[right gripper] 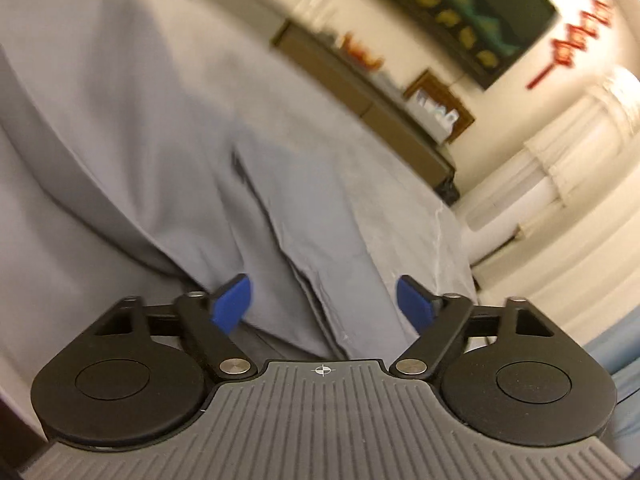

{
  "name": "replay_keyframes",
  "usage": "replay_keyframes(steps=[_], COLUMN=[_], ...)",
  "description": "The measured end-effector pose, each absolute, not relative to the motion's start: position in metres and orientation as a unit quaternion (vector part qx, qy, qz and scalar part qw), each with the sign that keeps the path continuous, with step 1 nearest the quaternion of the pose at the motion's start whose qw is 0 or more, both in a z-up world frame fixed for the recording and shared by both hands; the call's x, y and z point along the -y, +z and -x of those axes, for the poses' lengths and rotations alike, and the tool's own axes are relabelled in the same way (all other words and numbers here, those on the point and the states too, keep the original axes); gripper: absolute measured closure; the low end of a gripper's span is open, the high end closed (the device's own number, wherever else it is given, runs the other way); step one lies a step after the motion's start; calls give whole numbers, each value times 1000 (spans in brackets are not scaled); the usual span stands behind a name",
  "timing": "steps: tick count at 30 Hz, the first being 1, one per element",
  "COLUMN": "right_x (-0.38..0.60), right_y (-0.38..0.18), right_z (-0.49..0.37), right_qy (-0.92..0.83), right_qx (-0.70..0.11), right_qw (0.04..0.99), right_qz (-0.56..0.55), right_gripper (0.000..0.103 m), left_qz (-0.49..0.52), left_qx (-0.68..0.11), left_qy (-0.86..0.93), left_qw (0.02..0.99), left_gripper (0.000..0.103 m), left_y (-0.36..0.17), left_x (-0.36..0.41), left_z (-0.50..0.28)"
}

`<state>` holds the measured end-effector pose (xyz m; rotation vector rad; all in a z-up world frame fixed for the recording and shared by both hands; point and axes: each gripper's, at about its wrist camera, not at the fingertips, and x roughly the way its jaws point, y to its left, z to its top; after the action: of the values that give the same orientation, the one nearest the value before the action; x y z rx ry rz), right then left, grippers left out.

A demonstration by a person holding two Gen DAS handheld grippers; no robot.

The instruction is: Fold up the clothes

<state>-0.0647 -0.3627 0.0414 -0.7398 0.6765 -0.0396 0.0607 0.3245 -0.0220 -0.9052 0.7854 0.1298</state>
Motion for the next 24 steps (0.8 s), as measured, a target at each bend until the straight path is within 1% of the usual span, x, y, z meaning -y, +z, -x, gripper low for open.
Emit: replay_keyframes(steps=[2, 3, 4, 5, 6, 7, 9, 10, 11, 13, 14, 15, 16, 18, 20, 21, 22, 23, 24], right_x=[371, 376, 382, 386, 390, 396, 417, 433, 452, 507, 534, 556, 578, 613, 639, 645, 651, 655, 653], right_y=[38, 35, 33, 31, 33, 38, 61, 81, 103, 146, 162, 166, 164, 138, 101, 78, 55, 34, 16], right_z=[45, 37, 29, 25, 21, 17, 17, 21, 29, 62, 80, 98, 115, 131, 134, 130, 126, 122, 118], right_qy=[-16, -11, -5, 3, 12, 20, 16, 9, 5, 13, 16, 11, 4, -22, -49, -56, -64, -69, -70], right_qx=[-358, -378, -396, -406, -414, -424, -411, -396, -371, -291, -248, -213, -188, -179, -202, -226, -249, -270, -288], right_qw=[871, 867, 863, 860, 860, 861, 883, 902, 923, 953, 953, 947, 937, 908, 877, 862, 846, 832, 823], right_qz=[337, 325, 314, 308, 298, 282, 226, 172, 100, -87, -174, -238, -295, -377, -432, -450, -466, -479, -485], right_gripper=[44, 52, 56, 66, 92, 102, 103, 103, 103, 103, 103, 103, 103, 103, 103, 99, 95, 93, 88], left_qz=[425, 424, 423, 421, 420, 419, 417, 417, 418, 421, 423, 424, 422, 416, 409, 407, 407, 408, 407], left_qx=[-372, -374, -375, -376, -377, -377, -377, -377, -376, -375, -375, -374, -375, -378, -379, -379, -377, -373, -369], left_qy=[59, 57, 56, 56, 55, 55, 56, 56, 57, 61, 63, 65, 68, 72, 75, 75, 72, 63, 51], left_qw=[823, 823, 823, 823, 824, 824, 825, 825, 825, 824, 823, 822, 822, 824, 827, 828, 829, 831, 834], left_gripper=[99, 99, 98, 98, 98, 98, 98, 98, 98, 98, 98, 98, 98, 98, 98, 98, 95, 84, 77], left_y=[-24, -24, -25, -25, -25, -25, -24, -24, -24, -24, -25, -25, -25, -25, -24, -23, -22, -21, -19], left_x=[-325, -326, -326, -326, -325, -325, -324, -324, -324, -325, -326, -327, -326, -323, -319, -317, -315, -312, -309], left_z=[-60, -60, -60, -61, -61, -62, -62, -62, -62, -62, -63, -63, -65, -68, -71, -72, -73, -73, -74])
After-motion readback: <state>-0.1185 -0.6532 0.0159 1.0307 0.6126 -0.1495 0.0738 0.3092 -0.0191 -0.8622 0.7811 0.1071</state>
